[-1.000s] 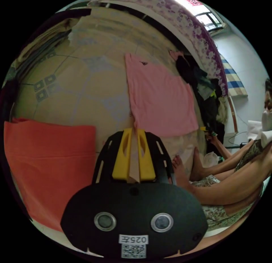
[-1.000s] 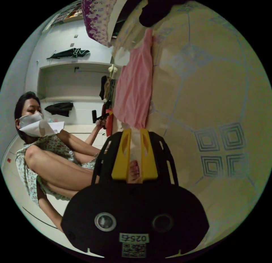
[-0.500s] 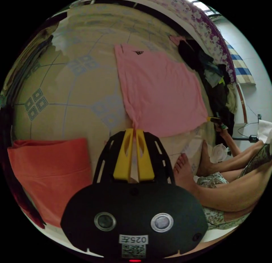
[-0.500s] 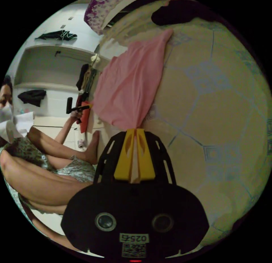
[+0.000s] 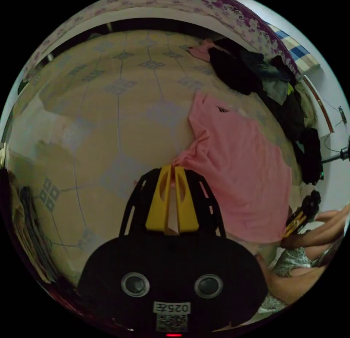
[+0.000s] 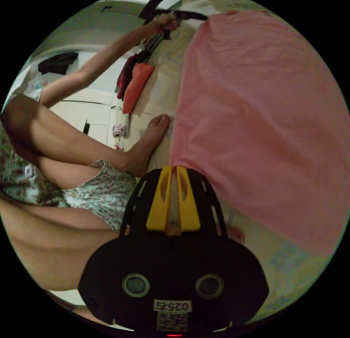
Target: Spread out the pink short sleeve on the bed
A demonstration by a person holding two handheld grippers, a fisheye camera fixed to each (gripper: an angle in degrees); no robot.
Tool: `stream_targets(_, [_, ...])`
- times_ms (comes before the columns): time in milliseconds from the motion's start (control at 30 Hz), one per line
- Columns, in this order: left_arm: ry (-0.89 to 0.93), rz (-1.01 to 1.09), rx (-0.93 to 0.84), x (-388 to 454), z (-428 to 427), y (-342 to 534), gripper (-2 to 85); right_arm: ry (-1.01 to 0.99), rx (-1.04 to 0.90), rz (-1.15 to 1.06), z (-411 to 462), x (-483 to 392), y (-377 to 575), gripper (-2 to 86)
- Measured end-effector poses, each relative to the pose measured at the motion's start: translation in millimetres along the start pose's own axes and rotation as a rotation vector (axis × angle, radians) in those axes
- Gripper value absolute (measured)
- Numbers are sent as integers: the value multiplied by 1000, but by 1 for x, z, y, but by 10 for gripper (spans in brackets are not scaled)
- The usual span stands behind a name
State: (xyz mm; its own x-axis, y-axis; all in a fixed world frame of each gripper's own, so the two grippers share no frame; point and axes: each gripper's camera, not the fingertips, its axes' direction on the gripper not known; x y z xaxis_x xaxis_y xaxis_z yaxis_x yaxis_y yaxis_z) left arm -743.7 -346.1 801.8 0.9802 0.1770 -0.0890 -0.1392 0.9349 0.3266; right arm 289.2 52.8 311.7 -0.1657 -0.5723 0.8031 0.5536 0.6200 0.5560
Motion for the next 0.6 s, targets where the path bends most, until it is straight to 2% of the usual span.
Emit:
stream_targets(100, [0, -82, -11, -27, -6, -6, 45, -83, -48, -42, -5, 11, -3, 82])
stream_targets(200, [143, -290, 44, -69, -17, 34, 46, -271, -25, -37, -28, 24, 15, 99])
stream_targets(267, [266, -425, 56, -79, -18, 74, 47, -203, 72, 10, -58, 34, 33, 92])
stream_targets(300, [341, -473, 66, -71, -17, 104, 53, -107, 157, 73, -83, 46, 46, 101])
stream_targets(400, [517, -509, -49, -16, 1, 169, 76, 75, 318, 271, -136, 97, 77, 153])
stream_targets(500, [643, -598, -134, 34, 23, 214, 77, 38, 402, 338, -170, 161, 87, 178])
stream_targets(600, [720, -737, -6, 41, 35, 240, 66, -28, 425, 318, -195, 220, 62, 180])
